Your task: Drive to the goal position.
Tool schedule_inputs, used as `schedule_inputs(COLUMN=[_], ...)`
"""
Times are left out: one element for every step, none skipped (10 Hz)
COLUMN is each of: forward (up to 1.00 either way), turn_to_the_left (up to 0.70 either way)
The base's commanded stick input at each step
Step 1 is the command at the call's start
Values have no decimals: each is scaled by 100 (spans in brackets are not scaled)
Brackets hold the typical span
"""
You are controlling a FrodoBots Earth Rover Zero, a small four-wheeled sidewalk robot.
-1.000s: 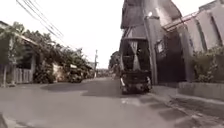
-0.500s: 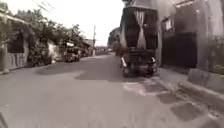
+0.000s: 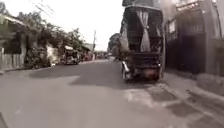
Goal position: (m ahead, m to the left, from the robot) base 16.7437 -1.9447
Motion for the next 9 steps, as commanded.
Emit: schedule_inputs(forward=[70, 70, 70, 70, 70, 70, 70, 70, 70], turn_to_the_left=[1, 10, 21, 35, 23, 11, 0, 0, 0])
